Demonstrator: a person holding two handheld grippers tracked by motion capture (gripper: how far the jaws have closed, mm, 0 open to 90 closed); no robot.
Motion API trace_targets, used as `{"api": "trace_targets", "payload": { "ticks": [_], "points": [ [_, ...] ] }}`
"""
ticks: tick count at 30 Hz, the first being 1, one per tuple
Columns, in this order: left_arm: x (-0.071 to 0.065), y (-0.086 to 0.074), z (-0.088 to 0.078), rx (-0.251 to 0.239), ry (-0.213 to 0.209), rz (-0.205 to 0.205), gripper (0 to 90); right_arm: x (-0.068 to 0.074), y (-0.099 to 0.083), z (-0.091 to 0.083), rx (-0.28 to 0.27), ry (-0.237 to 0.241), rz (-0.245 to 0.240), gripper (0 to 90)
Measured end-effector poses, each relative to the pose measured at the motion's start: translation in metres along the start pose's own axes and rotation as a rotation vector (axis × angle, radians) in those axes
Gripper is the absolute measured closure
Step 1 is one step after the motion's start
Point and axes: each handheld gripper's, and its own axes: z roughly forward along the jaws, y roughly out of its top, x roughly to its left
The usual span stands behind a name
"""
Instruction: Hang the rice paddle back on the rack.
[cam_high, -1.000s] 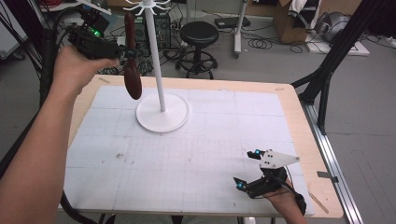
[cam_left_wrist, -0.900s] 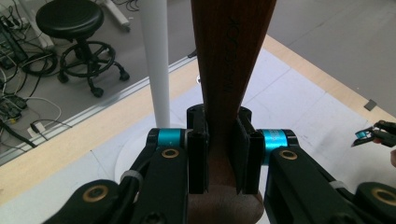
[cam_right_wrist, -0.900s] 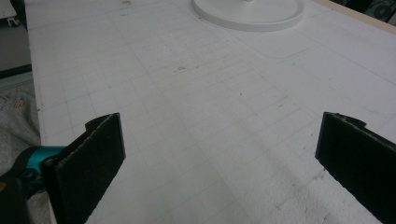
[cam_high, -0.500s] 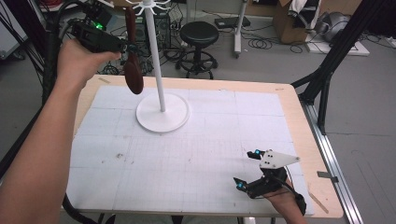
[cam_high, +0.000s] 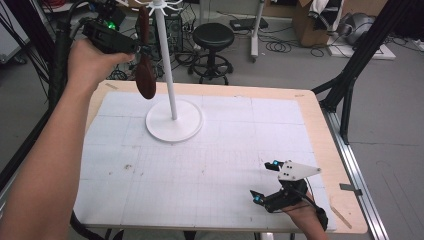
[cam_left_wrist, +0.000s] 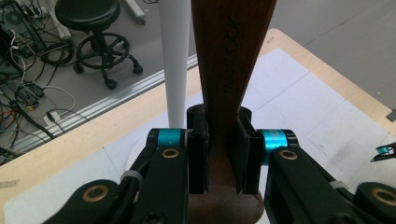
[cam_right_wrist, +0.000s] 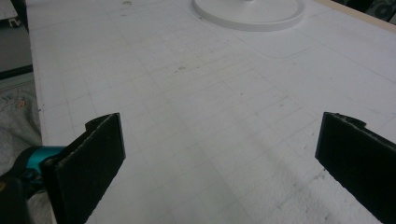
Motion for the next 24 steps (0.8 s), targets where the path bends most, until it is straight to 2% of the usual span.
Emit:
{"api": "trace_targets", "payload": {
  "ticks": [13, 24],
  "points": [
    [0.003, 0.002, 0.008, -0.001, -0.012, -0.005, 77.7, 0.000, 0.000, 0.000, 0.003, 0.000, 0.004, 0.3],
    [0.007, 0.002, 0.013, -0.003, -0.005, -0.010, 77.4, 0.001, 0.000, 0.000, 0.003, -0.003, 0.002, 0.3]
  ]
}}
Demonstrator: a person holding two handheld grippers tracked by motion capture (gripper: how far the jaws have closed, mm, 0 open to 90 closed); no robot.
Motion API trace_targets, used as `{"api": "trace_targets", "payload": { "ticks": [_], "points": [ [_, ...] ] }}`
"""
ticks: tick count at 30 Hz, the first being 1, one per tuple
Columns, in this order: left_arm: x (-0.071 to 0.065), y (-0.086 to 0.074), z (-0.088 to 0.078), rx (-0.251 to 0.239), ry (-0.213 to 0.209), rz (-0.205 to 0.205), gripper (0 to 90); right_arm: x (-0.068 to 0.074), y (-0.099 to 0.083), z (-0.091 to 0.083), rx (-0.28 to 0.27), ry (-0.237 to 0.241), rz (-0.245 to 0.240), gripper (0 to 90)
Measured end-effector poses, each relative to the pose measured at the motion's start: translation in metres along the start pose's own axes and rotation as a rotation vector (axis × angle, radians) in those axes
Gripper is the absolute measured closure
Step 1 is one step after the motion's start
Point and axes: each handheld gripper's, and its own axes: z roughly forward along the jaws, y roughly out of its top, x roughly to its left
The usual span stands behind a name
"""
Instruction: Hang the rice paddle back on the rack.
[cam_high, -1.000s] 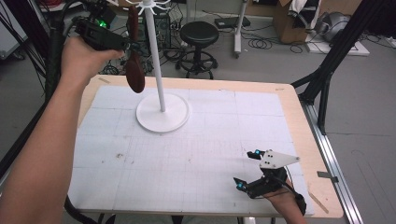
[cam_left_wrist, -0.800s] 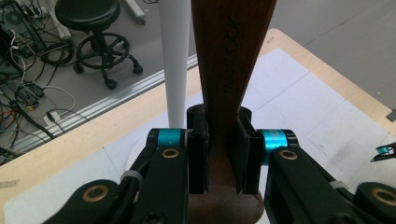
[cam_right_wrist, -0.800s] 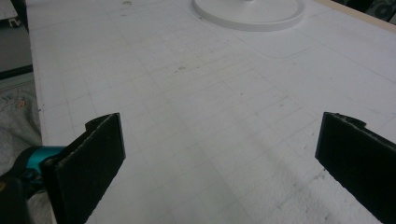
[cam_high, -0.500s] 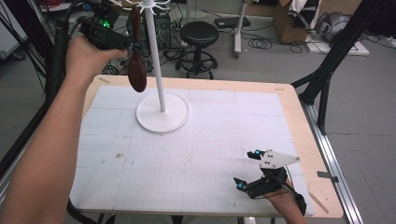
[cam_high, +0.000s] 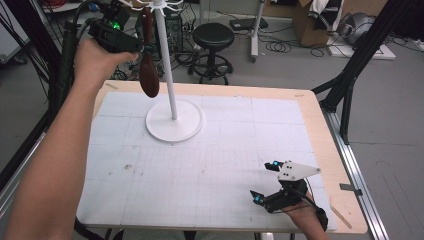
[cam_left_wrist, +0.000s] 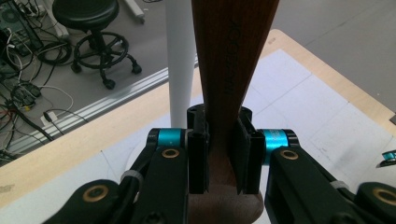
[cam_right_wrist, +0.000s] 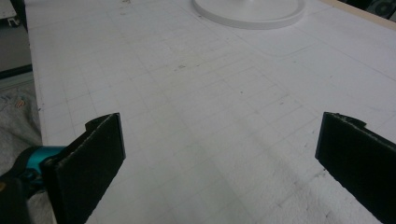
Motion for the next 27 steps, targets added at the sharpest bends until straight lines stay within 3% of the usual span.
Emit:
{"api": "trace_targets", "payload": {
  "ticks": [8, 12, 15, 21, 27],
  "points": [
    [0.001, 0.000, 0.004, -0.002, -0.007, -0.001, 76.5, 0.001, 0.000, 0.000, 0.003, 0.000, -0.001, 0.3],
    [0.003, 0.001, 0.001, -0.028, -0.020, -0.009, 71.2, 0.001, 0.000, -0.001, 0.004, -0.001, 0.003, 0.3],
    [0.002, -0.002, 0.001, -0.014, -0.031, -0.003, 69.1, 0.001, -0.001, -0.001, 0.003, 0.000, 0.003, 0.3],
    [0.002, -0.013, -0.001, -0.029, -0.058, -0.005, 64.7, 0.002, 0.000, -0.001, 0.005, 0.000, 0.002, 0.3],
    [0.002, -0.029, -0.004, -0.004, -0.090, -0.004, 61.0, 0.002, 0.000, 0.000, 0.006, 0.003, -0.001, 0.3]
  ]
}}
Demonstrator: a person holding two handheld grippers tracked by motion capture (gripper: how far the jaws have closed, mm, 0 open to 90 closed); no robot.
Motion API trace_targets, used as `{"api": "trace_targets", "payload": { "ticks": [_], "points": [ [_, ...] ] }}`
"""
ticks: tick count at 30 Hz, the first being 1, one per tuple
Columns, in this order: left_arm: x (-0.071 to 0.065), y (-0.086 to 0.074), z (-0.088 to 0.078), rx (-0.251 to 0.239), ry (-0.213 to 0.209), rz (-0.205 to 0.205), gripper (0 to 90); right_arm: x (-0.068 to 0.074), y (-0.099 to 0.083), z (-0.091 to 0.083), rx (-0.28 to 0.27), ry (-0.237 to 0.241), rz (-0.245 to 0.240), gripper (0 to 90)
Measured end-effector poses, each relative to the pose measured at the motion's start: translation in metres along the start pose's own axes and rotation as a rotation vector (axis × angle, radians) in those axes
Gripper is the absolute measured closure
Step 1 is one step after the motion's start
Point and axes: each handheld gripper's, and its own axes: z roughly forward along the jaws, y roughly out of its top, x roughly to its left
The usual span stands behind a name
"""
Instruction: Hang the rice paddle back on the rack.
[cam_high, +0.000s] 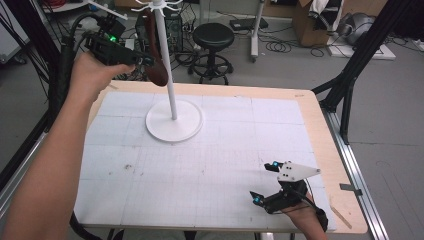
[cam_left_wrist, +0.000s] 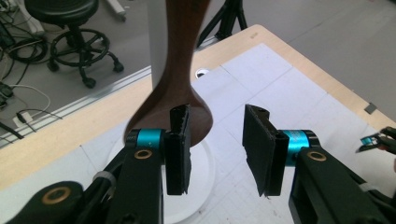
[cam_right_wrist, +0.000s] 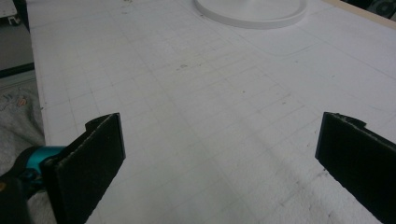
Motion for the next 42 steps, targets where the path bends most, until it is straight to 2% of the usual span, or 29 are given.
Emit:
{"api": "trace_targets", "payload": {
  "ticks": [6, 15, 24, 26, 31, 42],
  "points": [
    [-0.006, -0.013, -0.005, 0.010, -0.011, 0.019, 50.4, 0.000, 0.000, 0.001, 0.002, 0.000, -0.004, 0.3],
    [-0.019, -0.030, -0.005, 0.061, -0.016, 0.061, 35.1, 0.001, 0.000, 0.001, 0.002, 0.000, -0.001, 0.3],
    [-0.029, -0.051, -0.004, 0.045, -0.016, 0.095, 13.9, 0.001, 0.001, 0.001, 0.002, 0.000, -0.002, 0.3],
    [-0.031, -0.056, -0.003, 0.034, -0.029, 0.093, 11.0, 0.001, 0.001, 0.001, 0.003, 0.001, -0.001, 0.3],
    [-0.038, -0.067, -0.002, 0.020, -0.044, 0.120, 1.7, 0.000, 0.000, 0.001, -0.003, -0.001, -0.002, 0.3],
    [-0.039, -0.095, -0.004, -0.010, -0.066, 0.113, 1.7, -0.001, 0.001, 0.001, -0.003, -0.004, 0.012, 0.3]
  ]
}}
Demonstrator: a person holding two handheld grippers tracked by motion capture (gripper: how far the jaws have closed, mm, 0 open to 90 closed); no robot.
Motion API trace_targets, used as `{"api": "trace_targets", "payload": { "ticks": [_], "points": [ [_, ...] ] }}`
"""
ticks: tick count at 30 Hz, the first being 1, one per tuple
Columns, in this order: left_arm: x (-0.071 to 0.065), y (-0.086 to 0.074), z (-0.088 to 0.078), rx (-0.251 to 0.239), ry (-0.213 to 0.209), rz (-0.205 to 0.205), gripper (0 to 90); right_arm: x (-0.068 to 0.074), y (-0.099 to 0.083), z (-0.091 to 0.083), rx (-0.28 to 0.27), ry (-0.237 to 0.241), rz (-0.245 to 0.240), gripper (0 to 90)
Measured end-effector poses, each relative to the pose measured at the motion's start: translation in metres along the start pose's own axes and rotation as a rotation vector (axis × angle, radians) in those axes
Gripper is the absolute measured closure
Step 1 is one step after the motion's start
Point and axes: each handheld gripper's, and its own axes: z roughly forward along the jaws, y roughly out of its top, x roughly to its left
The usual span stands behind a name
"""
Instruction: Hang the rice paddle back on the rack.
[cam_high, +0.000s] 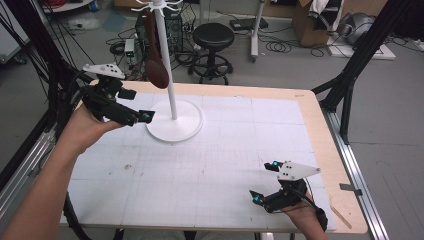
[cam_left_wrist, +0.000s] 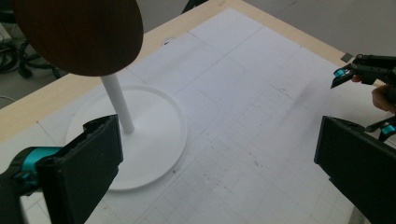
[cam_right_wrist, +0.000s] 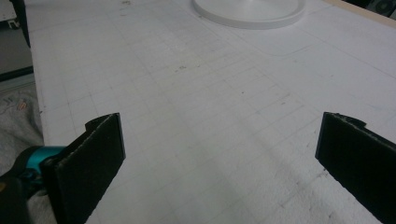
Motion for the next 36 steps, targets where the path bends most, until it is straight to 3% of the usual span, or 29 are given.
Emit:
{"api": "trace_targets", "payload": {
  "ticks": [13, 20, 26, 36],
  "points": [
    [-0.007, -0.036, -0.005, -0.038, -0.024, -0.004, 1.7, 0.000, 0.002, 0.000, 0.002, 0.002, 0.027, 0.3],
    [-0.010, -0.053, -0.008, -0.039, -0.024, -0.002, 1.7, -0.002, 0.002, -0.002, -0.018, 0.007, 0.044, 0.3],
    [-0.013, -0.068, -0.008, -0.030, -0.047, 0.002, 1.7, -0.002, 0.004, -0.003, -0.040, 0.011, 0.078, 0.3],
    [-0.015, -0.084, -0.005, -0.020, -0.079, -0.006, 1.7, -0.004, 0.005, -0.001, -0.042, 0.017, 0.077, 0.3]
  ]
}}
